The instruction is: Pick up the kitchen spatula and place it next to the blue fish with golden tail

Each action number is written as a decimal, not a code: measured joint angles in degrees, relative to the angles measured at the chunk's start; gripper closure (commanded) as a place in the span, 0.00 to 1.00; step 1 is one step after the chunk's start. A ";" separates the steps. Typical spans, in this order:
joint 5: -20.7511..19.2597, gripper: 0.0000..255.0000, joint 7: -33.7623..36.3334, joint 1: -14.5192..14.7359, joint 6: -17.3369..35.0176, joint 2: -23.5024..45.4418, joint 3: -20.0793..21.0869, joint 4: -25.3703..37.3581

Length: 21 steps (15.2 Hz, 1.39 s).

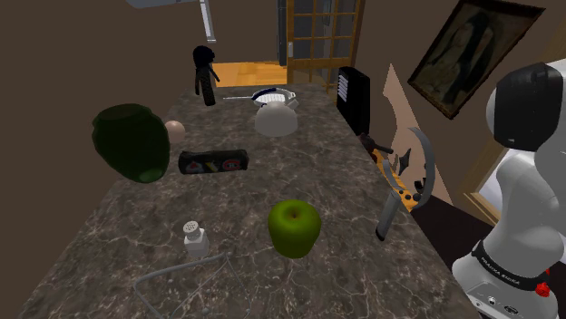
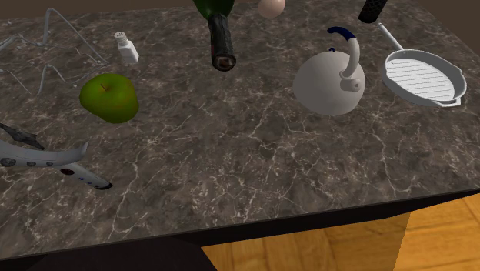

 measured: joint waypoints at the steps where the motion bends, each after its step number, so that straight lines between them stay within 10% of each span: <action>1: -0.36 1.00 0.31 0.22 0.55 0.39 -0.24 -0.27; 8: -0.81 1.00 0.58 0.34 1.34 0.83 -0.56 -0.70; 9: -0.81 0.00 0.58 0.34 1.34 0.83 -0.56 -0.70; 21: 2.28 0.00 -1.27 -1.03 -3.31 -2.65 1.67 1.37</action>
